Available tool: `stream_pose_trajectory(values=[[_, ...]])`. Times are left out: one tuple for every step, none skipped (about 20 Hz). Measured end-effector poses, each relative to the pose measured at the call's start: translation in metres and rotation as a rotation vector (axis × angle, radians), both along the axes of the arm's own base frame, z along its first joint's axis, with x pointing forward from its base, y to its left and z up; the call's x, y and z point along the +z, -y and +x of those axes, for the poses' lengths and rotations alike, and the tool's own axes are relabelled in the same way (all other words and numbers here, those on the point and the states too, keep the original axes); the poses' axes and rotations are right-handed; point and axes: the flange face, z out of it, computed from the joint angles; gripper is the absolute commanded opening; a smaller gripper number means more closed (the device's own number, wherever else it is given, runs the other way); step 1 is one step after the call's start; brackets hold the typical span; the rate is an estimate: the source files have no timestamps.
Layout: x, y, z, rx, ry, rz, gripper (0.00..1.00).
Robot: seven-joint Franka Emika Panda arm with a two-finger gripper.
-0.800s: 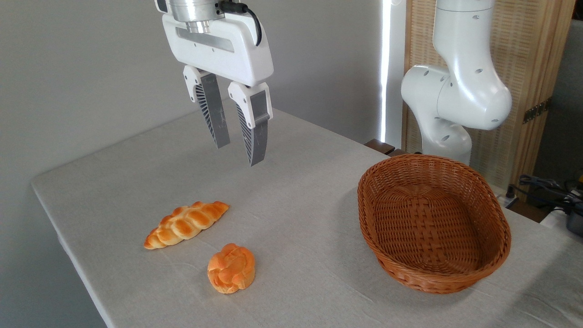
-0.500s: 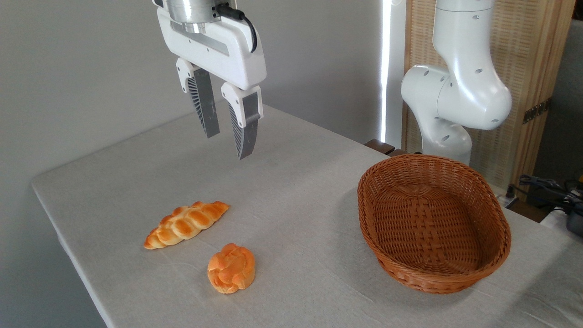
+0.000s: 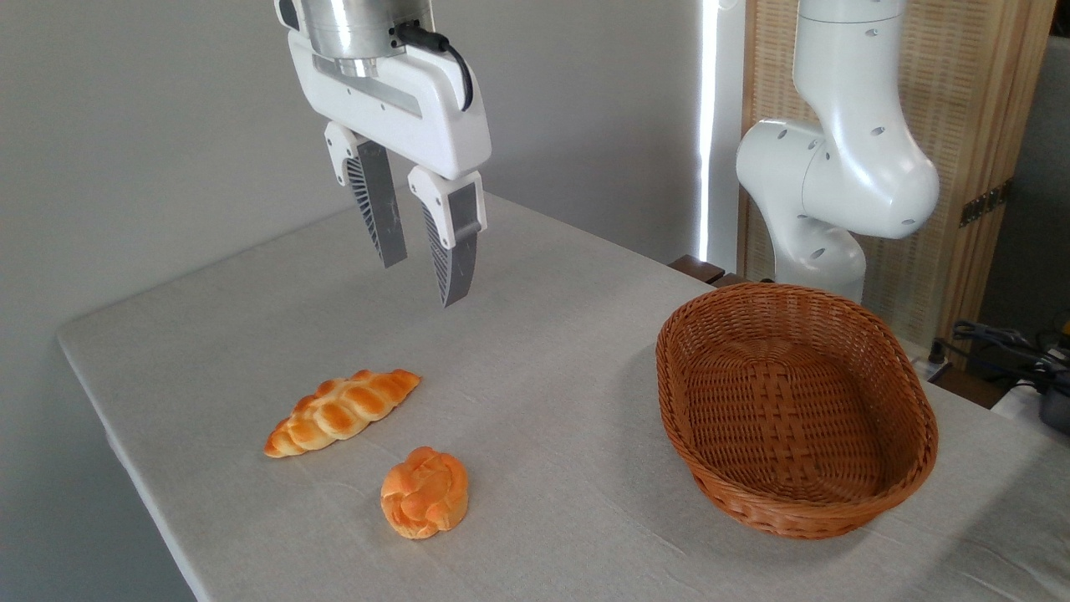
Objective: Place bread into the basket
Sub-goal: 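Lower the open gripper toward the small round orange bun, then close the gripper around the round orange bun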
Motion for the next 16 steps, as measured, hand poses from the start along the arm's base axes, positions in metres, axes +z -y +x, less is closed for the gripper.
stream_pose_trajectory(values=[[-0.002,0.004,0.005,-0.005,0.024,-0.001,1.00],[-0.004,0.010,0.011,-0.014,0.051,-0.003,1.00],[-0.009,0.019,0.018,-0.026,0.080,-0.005,1.00],[-0.015,0.027,0.023,-0.036,0.100,-0.007,1.00],[-0.023,0.034,0.026,-0.045,0.110,-0.009,1.00],[-0.030,0.040,0.029,-0.054,0.112,-0.009,1.00],[-0.037,0.044,0.030,-0.060,0.109,-0.008,1.00],[-0.042,0.044,0.031,-0.064,0.108,0.002,1.00],[-0.047,0.041,0.031,-0.072,0.105,0.031,1.00],[-0.054,0.036,0.031,-0.092,0.100,0.077,1.00],[-0.064,0.031,0.031,-0.112,0.092,0.121,1.00],[-0.077,0.027,0.031,-0.131,0.085,0.158,1.00],[-0.089,0.025,0.032,-0.142,0.082,0.172,1.00],[-0.103,0.025,0.034,-0.151,0.081,0.180,1.00],[-0.117,0.025,0.035,-0.156,0.082,0.182,1.00],[-0.132,0.025,0.036,-0.159,0.081,0.181,1.00]])
